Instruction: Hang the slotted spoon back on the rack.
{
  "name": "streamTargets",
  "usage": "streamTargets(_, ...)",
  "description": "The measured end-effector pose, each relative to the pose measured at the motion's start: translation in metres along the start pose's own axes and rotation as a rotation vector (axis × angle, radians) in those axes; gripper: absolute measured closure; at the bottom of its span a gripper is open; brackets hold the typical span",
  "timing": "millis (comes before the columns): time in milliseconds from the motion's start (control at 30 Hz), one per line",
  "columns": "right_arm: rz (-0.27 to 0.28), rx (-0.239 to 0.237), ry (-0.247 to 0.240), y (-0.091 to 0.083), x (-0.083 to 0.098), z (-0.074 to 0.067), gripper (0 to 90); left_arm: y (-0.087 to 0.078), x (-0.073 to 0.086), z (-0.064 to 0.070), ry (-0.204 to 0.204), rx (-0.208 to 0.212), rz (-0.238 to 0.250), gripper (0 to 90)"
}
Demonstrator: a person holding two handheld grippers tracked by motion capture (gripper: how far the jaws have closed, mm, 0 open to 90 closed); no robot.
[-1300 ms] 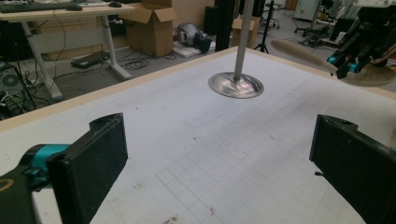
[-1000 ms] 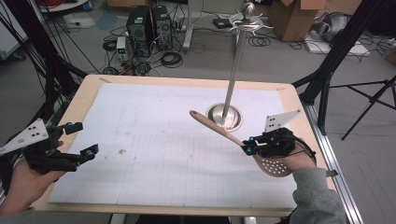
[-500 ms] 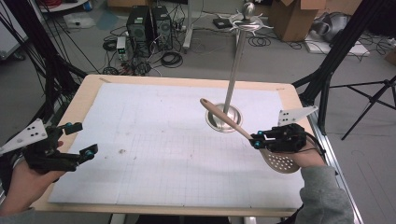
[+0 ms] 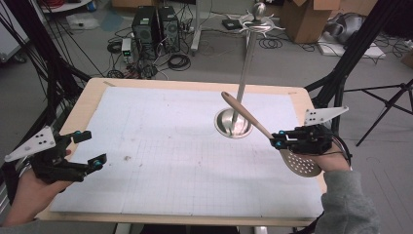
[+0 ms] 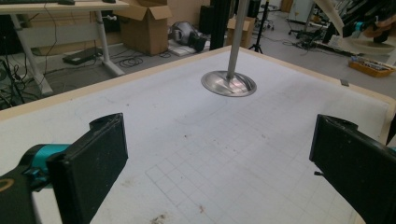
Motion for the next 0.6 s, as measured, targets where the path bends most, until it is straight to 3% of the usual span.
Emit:
streamTargets(233, 0.021, 0.027, -0.001, -0.017, -0.002, 0.007, 77.9, -0.010, 0.001, -0.002, -0.008, 0.007, 0.021, 4.7)
streamTargets(600, 0.067, 0.054, 0.004, -0.035, -0.003, 0.015, 77.9, -0.010, 0.008, 0.002, -0.007, 0.014, 0.006, 4.7)
Point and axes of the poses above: each handheld gripper's, and its own axes: y roughly forward along the jaws, x roughly out of its underside, z roughly to its right, the point moved 6 cm from there along y, roughly forward along the jaws, and after that the axes turned 2 degrees about -x, right-handed, at the moved point
